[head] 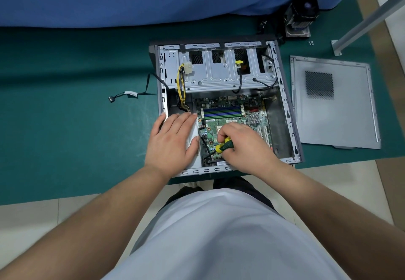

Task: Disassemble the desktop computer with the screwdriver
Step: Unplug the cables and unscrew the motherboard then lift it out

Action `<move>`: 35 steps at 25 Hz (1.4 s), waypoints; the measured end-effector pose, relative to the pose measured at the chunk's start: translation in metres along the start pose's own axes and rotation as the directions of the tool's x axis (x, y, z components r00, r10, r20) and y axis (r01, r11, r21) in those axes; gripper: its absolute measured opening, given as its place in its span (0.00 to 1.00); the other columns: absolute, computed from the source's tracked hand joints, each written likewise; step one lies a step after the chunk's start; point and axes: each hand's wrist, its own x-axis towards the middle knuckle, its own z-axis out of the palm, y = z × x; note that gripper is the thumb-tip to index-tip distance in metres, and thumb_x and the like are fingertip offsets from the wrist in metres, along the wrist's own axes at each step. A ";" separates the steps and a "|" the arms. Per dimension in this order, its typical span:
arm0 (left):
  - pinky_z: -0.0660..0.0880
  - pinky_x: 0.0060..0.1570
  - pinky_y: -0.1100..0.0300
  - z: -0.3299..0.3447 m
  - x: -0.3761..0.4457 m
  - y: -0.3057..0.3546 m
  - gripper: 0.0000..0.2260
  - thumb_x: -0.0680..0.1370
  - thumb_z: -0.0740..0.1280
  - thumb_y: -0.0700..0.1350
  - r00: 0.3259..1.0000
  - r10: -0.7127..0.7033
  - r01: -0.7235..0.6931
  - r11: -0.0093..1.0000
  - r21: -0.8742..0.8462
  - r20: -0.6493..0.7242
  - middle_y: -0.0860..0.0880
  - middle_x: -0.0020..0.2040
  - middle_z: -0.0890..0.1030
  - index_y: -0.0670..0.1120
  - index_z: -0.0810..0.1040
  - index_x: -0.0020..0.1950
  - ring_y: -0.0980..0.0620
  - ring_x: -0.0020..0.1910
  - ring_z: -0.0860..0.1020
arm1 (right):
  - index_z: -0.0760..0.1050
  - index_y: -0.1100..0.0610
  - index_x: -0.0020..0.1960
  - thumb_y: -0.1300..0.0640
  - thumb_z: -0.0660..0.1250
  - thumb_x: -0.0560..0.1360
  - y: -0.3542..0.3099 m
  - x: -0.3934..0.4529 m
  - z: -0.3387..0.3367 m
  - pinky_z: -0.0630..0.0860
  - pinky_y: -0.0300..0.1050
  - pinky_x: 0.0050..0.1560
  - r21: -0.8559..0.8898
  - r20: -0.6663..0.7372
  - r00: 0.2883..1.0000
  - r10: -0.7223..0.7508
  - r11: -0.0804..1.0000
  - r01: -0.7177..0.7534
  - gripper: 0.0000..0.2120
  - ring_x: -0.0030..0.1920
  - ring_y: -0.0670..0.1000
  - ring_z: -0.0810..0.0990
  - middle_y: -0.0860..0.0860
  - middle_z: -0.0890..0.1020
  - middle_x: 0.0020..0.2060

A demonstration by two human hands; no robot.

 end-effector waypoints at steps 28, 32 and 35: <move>0.54 0.79 0.46 -0.002 0.002 0.002 0.24 0.83 0.56 0.58 0.999 -0.010 0.011 1.000 -0.022 0.047 0.53 0.73 0.75 0.52 0.69 0.78 0.51 0.72 0.70 | 0.70 0.45 0.48 0.63 0.68 0.68 0.002 -0.006 -0.009 0.69 0.45 0.51 0.062 -0.047 0.998 -0.038 0.997 0.040 0.16 0.53 0.49 0.74 0.42 0.75 0.48; 0.54 0.79 0.46 -0.006 0.003 0.003 0.25 0.83 0.55 0.58 0.998 -0.021 0.024 0.999 -0.042 0.067 0.53 0.73 0.75 0.52 0.69 0.78 0.51 0.72 0.70 | 0.72 0.47 0.48 0.62 0.69 0.70 0.002 -0.009 -0.018 0.69 0.44 0.47 0.092 -0.086 0.996 0.006 0.996 0.002 0.13 0.48 0.46 0.74 0.41 0.76 0.48; 0.52 0.80 0.46 -0.013 0.003 0.004 0.25 0.82 0.56 0.58 0.994 -0.031 0.042 0.994 -0.102 0.102 0.54 0.75 0.74 0.53 0.69 0.78 0.52 0.74 0.69 | 0.73 0.47 0.48 0.59 0.70 0.70 0.004 -0.013 -0.035 0.67 0.41 0.39 0.141 -0.127 0.990 0.067 0.989 -0.049 0.12 0.39 0.38 0.74 0.40 0.77 0.45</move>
